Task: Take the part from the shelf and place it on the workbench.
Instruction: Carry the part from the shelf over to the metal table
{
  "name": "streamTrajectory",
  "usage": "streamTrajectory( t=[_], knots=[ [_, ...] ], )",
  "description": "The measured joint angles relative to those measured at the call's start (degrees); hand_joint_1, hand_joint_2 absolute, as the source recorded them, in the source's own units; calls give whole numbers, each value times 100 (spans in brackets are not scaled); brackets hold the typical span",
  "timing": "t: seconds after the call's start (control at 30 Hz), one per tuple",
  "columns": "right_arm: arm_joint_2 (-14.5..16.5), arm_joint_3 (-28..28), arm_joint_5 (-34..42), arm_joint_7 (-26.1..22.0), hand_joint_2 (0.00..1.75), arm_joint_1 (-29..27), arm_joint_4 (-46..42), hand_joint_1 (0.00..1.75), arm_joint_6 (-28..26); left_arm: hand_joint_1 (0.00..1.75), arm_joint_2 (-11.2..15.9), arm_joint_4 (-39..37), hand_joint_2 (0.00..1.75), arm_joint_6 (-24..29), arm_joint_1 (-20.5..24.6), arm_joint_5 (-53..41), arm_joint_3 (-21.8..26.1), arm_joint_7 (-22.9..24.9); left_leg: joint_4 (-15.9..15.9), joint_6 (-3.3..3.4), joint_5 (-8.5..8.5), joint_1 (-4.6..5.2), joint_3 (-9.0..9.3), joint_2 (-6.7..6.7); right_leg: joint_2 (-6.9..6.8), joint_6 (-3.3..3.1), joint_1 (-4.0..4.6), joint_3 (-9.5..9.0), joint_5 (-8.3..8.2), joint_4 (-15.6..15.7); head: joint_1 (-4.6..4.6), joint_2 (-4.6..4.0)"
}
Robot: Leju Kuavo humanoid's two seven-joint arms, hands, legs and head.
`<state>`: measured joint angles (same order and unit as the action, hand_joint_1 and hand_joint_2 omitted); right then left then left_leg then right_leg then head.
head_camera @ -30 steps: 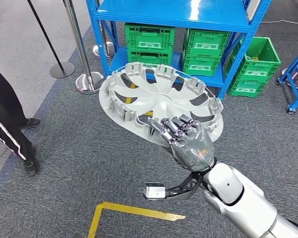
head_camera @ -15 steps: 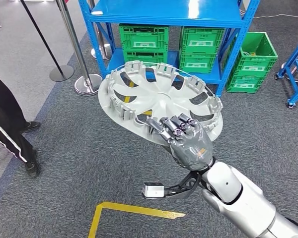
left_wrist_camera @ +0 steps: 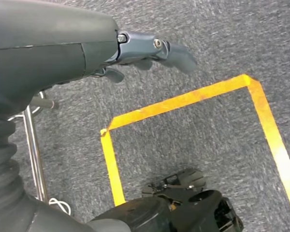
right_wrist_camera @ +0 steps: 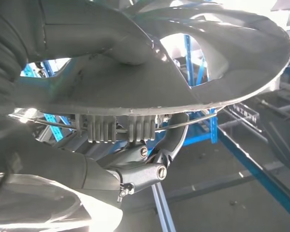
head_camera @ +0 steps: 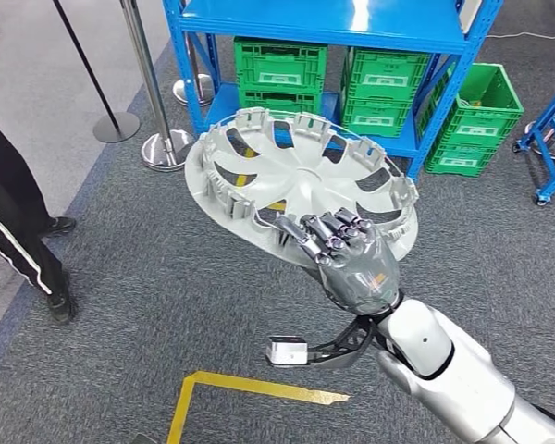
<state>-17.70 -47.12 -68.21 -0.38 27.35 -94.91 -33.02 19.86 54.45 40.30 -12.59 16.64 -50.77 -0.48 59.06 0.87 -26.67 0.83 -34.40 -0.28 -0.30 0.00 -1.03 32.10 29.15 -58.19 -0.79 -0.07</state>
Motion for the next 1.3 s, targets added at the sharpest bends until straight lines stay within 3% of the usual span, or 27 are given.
streamTrajectory(
  t=[0.07, 0.13, 0.27, 0.33, 0.4, 0.43, 0.47, 0.5, 0.57, 0.63, 0.67, 0.73, 0.8, 0.83, 0.9, 0.97, 1.0, 1.03, 1.1, 1.17, 1.23, 1.3],
  knots=[
    [0, 0, 52, -5, 175, -2, 3, 175, 23, 0, 0, 1, 175, 0, 4, -1, -1, 16, 5, 8, 4, -1, -6, 5, 4, 90, -7, -4, -9, 20, -2, 0],
    [1, 1, 78, -18, 175, -2, 2, 175, 32, 0, -1, 2, 175, 0, 7, -1, -2, 30, 18, 22, 7, 7, -9, 6, 6, 117, -14, -7, -26, 42, -1, 0],
    [4, 9, 90, -24, 175, 2, 0, 175, 37, 0, 16, 26, 175, 1, 10, -5, -4, 37, -133, 163, 103, -9, 53, 67, 30, 284, -27, 13, -34, 86, -1, 0],
    [4, 14, 94, -24, 175, 4, 1, 175, 36, 0, 19, 44, 175, 1, 19, -7, -4, 40, -250, 206, 167, -44, 94, 138, 34, 280, -16, 222, 222, -316, -9, 0],
    [4, 15, 95, -24, 175, -9, 2, 175, 35, 0, 19, 48, 175, 1, 31, -8, -3, 43, -266, 212, 177, -47, 92, 205, 35, 287, -18, 586, 555, -1083, -9, 0],
    [4, 15, 95, -24, 175, -26, 2, 175, 35, 0, 19, 48, 175, 0, 34, -8, -2, 44, -262, 204, 174, -50, 90, 245, 32, 296, -23, 723, 622, -1361, -9, 0],
    [4, 15, 95, -24, 175, -47, 3, 175, 36, 0, 18, 48, 175, -1, 36, -8, -2, 44, -256, 187, 168, -59, 91, 282, 24, 307, -29, 768, 580, -1435, -8, 0],
    [4, 15, 95, -24, 175, -63, 3, 175, 36, 0, 14, 48, 175, -1, 38, -7, -2, 45, -243, 161, 156, -73, 93, 320, 3, 317, -37, 695, 429, -1266, -9, 0],
    [3, 19, 96, -23, 175, -80, 3, 175, 37, 0, 16, 48, 175, -2, 42, -7, -2, 48, -176, 73, 109, -92, 90, 392, -199, 344, -34, 340, 65, -525, -18, 0],
    [13, 24, 95, -23, 175, -84, 2, 175, 36, 0, 27, 51, 175, -1, 44, -9, -7, 49, -86, -18, 60, -74, 74, 460, -372, 298, -13, 100, -73, -54, -26, 0],
    [17, 29, 95, -23, 175, -90, 1, 175, 35, 0, 38, 52, 175, -1, 45, -9, -9, 51, -63, -49, 52, -58, 71, 499, -384, 259, 5, 87, -50, -26, -28, 0],
    [22, 40, 95, -23, 175, -107, 1, 175, 34, 0, 46, 56, 175, 1, 47, -9, -12, 55, -49, -89, 33, -68, 82, 567, -244, 173, -6, 108, -80, -42, -21, 0],
    [22, 48, 96, -22, 175, -110, 2, 175, 35, 0, 48, 62, 175, -1, 51, -9, -16, 57, 127, -141, -144, -106, 31, 416, -122, 102, -19, 126, -110, -42, -14, 0],
    [22, 50, 96, -20, 175, -109, 2, 175, 36, 0, 46, 65, 175, -1, 51, -10, -19, 56, 372, -168, -319, -124, -61, 285, -63, 68, -26, 132, -124, -39, -6, 0],
    [22, 52, 94, -18, 175, -110, 3, 175, 37, 0, 44, 70, 175, -2, 43, -10, -19, 56, 1158, -189, -715, -138, -378, 115, 73, 27, -18, 149, -138, -40, 3, 0],
    [22, 52, 94, -19, 175, -115, 3, 175, 37, 0, 40, 70, 175, -2, 38, -9, -21, 56, 1630, -173, -825, -136, -577, 84, 231, 13, -3, 159, -148, -40, 4, 0],
    [22, 52, 94, -20, 175, -118, 3, 175, 37, 0, 38, 70, 175, -2, 38, -10, -24, 56, 1543, -149, -709, -136, -534, 69, 316, 9, 5, 159, -152, -41, 4, 0],
    [22, 52, 95, -22, 175, -118, 2, 175, 37, 0, 38, 70, 175, -2, 38, -16, -26, 56, 1231, -114, -502, -135, -391, 22, 398, 10, 12, 156, -155, -41, 5, 0],
    [22, 52, 96, -32, 175, -113, 1, 175, 38, 0, 43, 72, 175, -2, 36, -38, -29, 69, 461, -26, -128, -144, -49, -270, 547, 22, 15, 163, -164, -44, -1, 0],
    [26, 53, 101, -40, 175, -111, -3, 175, 49, 0, 49, 77, 175, -1, 25, -60, -29, 93, 83, 19, -25, -146, 115, -495, 676, 68, -10, 207, -190, -46, 9, 0],
    [30, 60, 122, -43, 175, -113, -13, 175, 68, 0, 60, 84, 175, 0, 24, -69, -27, 110, 5, 16, -49, -143, 135, -409, 794, 141, -32, 273, -225, -39, 27, 0],
    [29, 74, 152, -44, 175, -114, -23, 175, 88, 0, 67, 93, 175, 1, 40, -79, -26, 117, -85, 19, -37, -163, 146, -248, 597, 202, -9, 393, -138, -151, 7, 0]
  ],
)
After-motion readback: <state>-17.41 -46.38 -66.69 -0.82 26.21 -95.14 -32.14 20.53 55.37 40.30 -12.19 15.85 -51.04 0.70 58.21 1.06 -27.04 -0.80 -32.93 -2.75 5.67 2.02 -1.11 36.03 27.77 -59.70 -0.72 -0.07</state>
